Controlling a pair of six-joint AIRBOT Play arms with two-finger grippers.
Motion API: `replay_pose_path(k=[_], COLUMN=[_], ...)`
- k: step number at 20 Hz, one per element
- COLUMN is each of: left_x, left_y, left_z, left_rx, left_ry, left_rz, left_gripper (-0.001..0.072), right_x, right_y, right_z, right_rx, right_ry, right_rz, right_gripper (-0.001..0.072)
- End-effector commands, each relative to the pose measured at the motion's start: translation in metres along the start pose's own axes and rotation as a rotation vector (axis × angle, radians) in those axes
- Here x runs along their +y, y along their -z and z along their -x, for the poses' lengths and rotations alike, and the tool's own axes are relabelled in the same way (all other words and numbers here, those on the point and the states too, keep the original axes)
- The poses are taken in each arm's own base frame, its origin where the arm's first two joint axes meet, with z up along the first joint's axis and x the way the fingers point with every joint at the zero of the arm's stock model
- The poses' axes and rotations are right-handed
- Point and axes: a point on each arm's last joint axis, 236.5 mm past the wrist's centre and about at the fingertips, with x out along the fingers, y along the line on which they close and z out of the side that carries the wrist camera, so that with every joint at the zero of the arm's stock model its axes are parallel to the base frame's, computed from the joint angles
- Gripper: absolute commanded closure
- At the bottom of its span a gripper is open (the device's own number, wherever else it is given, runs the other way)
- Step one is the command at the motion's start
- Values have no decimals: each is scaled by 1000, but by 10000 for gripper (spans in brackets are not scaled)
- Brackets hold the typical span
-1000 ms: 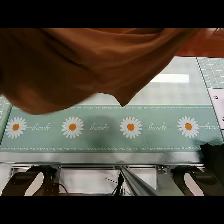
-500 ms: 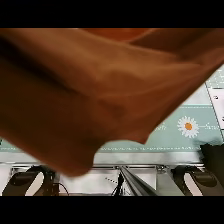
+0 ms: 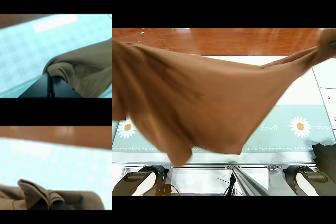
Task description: Fold the shirts.
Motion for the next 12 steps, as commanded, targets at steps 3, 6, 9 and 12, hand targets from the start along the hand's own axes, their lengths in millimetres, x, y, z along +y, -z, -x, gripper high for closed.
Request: replay_pose_path(k=[3, 6, 9, 12], left_x=[78, 115, 108, 94], left_y=[16, 34, 63, 92], left_z=[-142, -216, -278, -322], left_rx=[203, 258, 338, 422], left_ry=[59, 76, 231, 325], left_rz=[109, 223, 374, 486], left_gripper=[685, 684, 684, 684], right_x=[-63, -90, -109, -127], right_y=[31, 49, 72, 91], right_z=[-130, -189, -234, -264], right_rx=[238, 292, 341, 370], right_ry=[-22, -29, -42, -26], right_rz=[-132, -218, -298, -340], right_gripper=[683, 683, 683, 683])
